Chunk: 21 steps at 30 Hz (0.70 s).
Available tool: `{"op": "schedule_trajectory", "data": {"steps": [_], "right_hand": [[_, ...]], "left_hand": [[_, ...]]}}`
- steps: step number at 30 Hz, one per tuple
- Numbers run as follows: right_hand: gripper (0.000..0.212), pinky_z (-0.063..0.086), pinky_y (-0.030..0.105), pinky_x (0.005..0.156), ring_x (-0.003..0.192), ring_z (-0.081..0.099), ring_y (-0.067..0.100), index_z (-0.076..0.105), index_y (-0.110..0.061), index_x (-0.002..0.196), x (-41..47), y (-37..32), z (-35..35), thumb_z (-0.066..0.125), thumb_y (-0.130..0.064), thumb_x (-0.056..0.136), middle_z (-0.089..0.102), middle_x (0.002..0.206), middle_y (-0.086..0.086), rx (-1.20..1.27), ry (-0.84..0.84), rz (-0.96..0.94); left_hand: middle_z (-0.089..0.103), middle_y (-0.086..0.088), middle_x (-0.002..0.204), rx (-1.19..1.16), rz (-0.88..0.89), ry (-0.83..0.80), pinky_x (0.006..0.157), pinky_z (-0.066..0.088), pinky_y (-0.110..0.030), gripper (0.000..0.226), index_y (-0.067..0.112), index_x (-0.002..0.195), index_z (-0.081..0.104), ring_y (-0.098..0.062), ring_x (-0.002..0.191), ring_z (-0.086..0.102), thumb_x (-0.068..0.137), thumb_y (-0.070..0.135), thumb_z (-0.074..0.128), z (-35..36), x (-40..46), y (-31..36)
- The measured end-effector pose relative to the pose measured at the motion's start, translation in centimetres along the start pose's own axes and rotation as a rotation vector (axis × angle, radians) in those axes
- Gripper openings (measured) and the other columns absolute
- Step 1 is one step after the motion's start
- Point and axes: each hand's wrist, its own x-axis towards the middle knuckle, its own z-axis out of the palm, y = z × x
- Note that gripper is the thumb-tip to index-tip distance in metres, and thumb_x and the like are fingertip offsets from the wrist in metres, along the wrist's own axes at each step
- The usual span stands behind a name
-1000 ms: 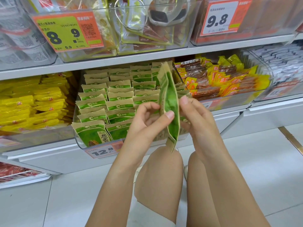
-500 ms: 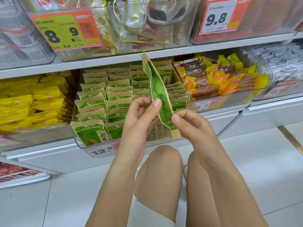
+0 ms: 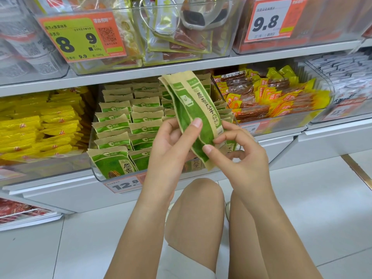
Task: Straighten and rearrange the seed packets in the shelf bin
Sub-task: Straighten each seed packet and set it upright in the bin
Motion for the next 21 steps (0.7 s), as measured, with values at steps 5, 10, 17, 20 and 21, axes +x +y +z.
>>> {"op": "schedule_trajectory", "data": {"steps": [5,10,17,20,21], "right_hand": [[0.024,0.045,0.015,0.074,0.108,0.057,-0.002,0.062,-0.036,0.084,-0.1,0.0,0.0,0.07,-0.05,0.066,0.063,0.116,-0.013,-0.094,-0.014,-0.09],[0.023,0.051,0.02,0.076,0.09,0.066,0.003,0.065,-0.026,0.103,1.2,-0.8,-1.0,0.064,-0.034,0.082,0.072,0.094,-0.015,0.238,0.018,0.131],[0.022,0.051,0.024,0.061,0.065,0.063,0.005,0.073,-0.019,0.083,1.6,-1.7,-0.8,0.055,-0.024,0.094,0.071,0.074,-0.007,0.363,0.015,0.266],[0.021,0.05,0.03,0.06,0.066,0.061,0.01,0.073,-0.015,0.081,1.5,-1.3,-0.6,0.057,-0.017,0.095,0.07,0.071,-0.005,0.26,0.075,0.186],[0.019,0.05,0.032,0.062,0.068,0.061,0.012,0.073,-0.016,0.08,1.4,-1.2,-0.6,0.059,-0.018,0.094,0.07,0.072,-0.004,0.233,0.076,0.153]], "left_hand": [[0.076,-0.003,0.104,0.047,0.007,0.076,0.071,0.059,-0.03,0.021,0.01,0.113,0.063,-0.016,0.093,0.073,0.096,0.02,0.058,-0.6,0.4,-0.3],[0.075,-0.006,0.107,0.096,-0.12,-0.048,0.065,0.056,-0.029,0.037,0.013,0.113,0.071,-0.022,0.098,0.071,0.089,0.036,0.056,-2.5,0.5,-0.5],[0.076,0.001,0.098,0.152,-0.157,-0.082,0.066,0.052,-0.025,0.026,0.018,0.113,0.071,-0.012,0.087,0.071,0.093,0.027,0.057,-1.8,0.4,-1.1],[0.074,0.008,0.103,0.278,0.051,0.081,0.082,0.056,-0.029,0.026,0.029,0.113,0.058,-0.007,0.099,0.069,0.092,0.014,0.064,-0.9,0.5,-1.6],[0.072,0.011,0.106,0.354,0.143,0.127,0.089,0.055,-0.033,0.027,0.031,0.107,0.055,-0.006,0.103,0.066,0.091,0.012,0.065,-0.6,0.5,-1.7]]}}
